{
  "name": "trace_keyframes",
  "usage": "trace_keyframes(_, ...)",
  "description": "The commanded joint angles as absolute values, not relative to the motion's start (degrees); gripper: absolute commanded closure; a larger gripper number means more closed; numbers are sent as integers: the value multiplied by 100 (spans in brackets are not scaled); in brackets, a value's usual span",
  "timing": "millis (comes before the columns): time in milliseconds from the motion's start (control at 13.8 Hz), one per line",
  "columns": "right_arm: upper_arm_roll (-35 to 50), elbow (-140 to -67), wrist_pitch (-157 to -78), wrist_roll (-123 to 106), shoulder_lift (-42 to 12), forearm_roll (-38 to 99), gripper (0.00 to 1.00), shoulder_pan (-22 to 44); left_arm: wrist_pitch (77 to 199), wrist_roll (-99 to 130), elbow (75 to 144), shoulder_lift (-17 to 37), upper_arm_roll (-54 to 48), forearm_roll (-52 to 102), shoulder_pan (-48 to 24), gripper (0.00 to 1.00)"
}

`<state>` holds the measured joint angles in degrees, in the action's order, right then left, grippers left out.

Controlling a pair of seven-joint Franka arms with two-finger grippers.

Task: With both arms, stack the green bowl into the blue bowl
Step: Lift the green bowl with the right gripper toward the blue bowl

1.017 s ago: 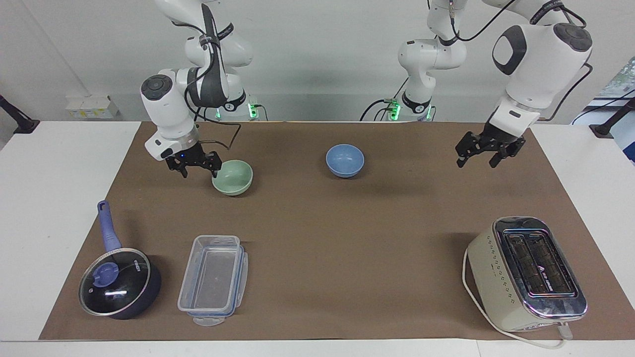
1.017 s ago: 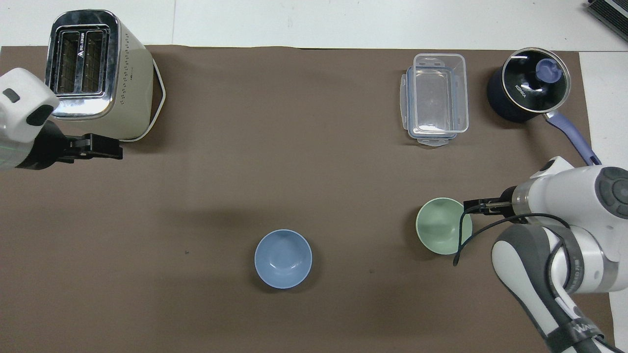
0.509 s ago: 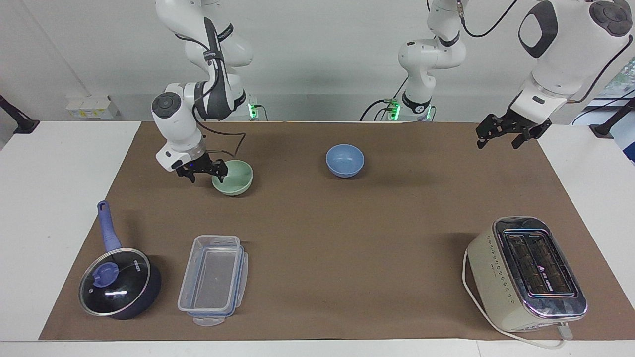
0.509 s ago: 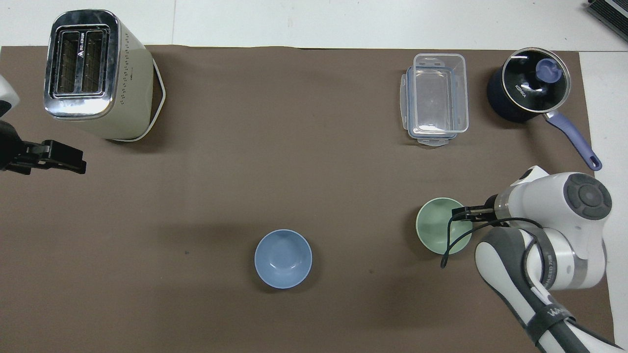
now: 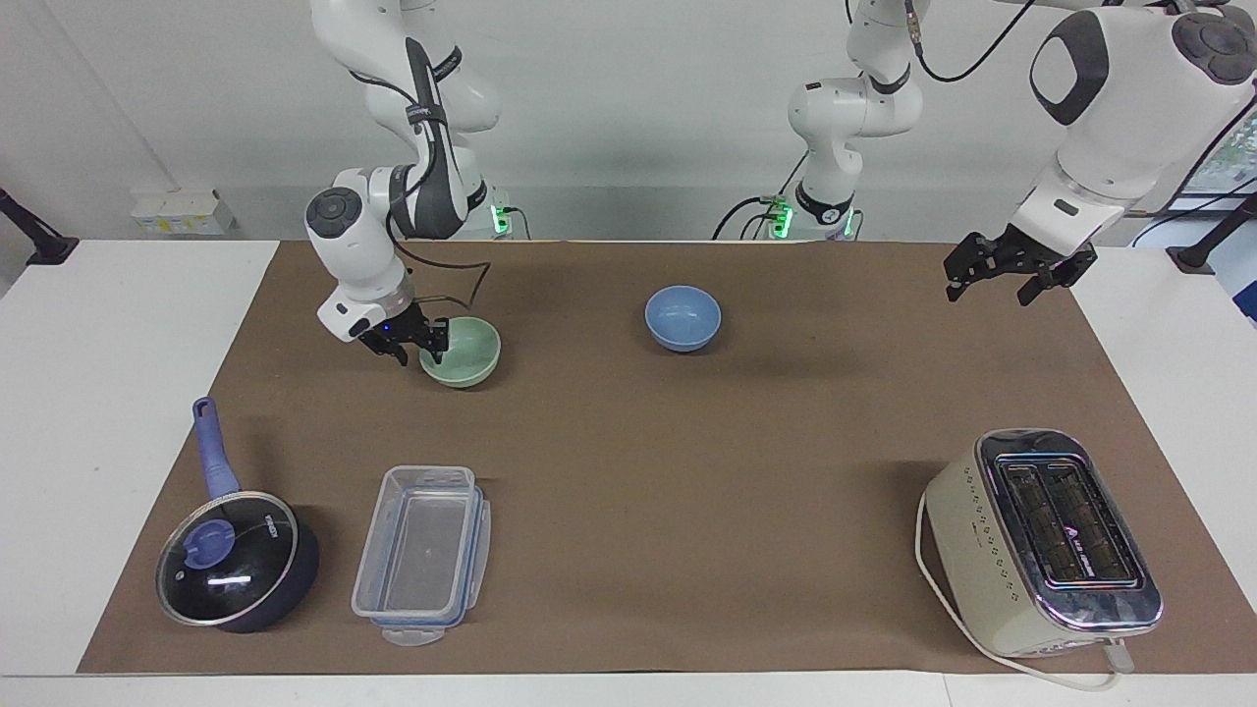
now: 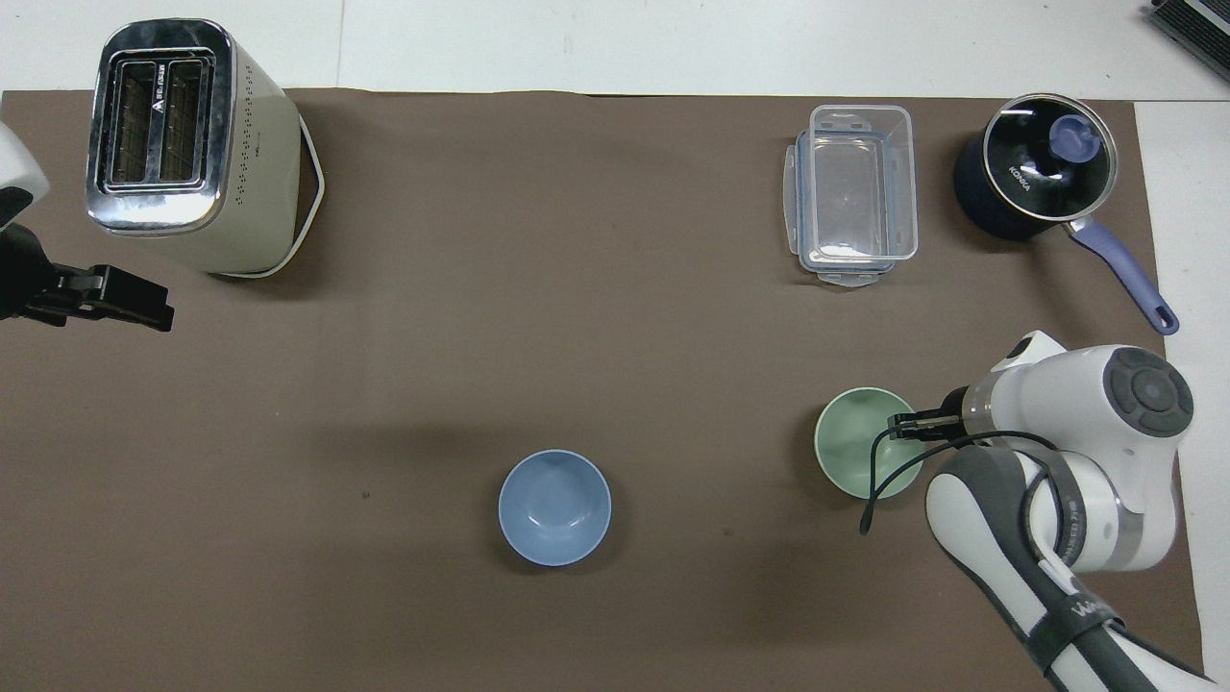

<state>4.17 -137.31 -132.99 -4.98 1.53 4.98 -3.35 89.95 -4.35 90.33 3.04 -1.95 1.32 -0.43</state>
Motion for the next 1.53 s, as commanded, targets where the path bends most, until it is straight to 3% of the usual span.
trace_keyframes(0, 422, -13764, -13324, -931, 246, 756, 100, -404, 8965, -519, 8921, 352, -229, 35, 17, 0)
trace_keyframes(509, 492, -13193, -12200, -897, 491, 756, 100, -308, 8965, -519, 8921, 352, -237, 35, 9, 0)
trace_keyframes(1017, 501, -12991, -12067, 541, 870, 1169, 100, 1236, 8965, -519, 8921, 352, -229, 35, 9, 0)
trace_keyframes(1453, 510, -12770, -12522, 2714, 739, 1169, 100, 2837, 8965, -519, 8921, 352, -237, 35, 9, 0)
